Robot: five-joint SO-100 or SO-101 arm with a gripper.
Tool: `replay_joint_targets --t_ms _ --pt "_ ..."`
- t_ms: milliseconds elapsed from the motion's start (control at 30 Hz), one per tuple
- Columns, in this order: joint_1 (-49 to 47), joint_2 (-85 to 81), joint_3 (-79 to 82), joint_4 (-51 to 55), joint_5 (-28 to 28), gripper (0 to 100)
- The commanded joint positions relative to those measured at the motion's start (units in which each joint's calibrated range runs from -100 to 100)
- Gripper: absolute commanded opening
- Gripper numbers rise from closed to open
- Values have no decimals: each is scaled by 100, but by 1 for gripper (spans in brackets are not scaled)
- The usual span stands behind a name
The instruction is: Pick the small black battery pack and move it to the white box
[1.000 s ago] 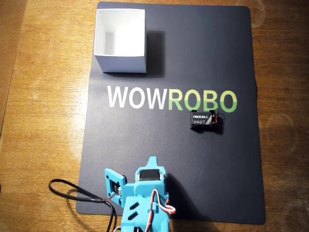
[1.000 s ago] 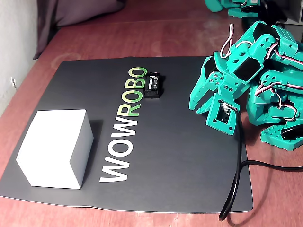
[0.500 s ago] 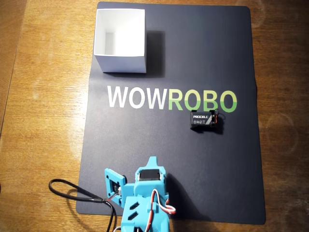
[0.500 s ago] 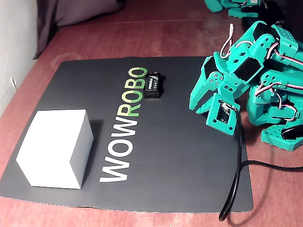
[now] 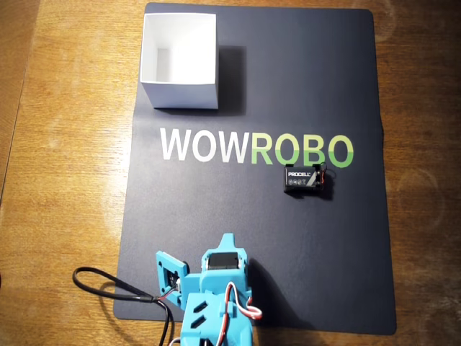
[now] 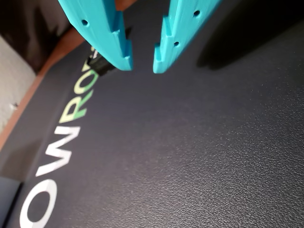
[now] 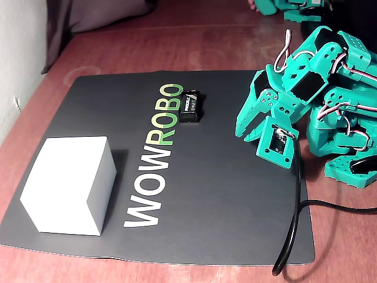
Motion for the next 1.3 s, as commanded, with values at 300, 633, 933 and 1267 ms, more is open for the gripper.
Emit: replay_joint_targets --t_ms 300,633,933,1267 --pt "15 -5 11 -4 15 5" --pt "62 65 -388 -21 26 5" --pt "73 2766 -2139 -784 21 5" --pt "1082 5388 -4452 -740 21 5"
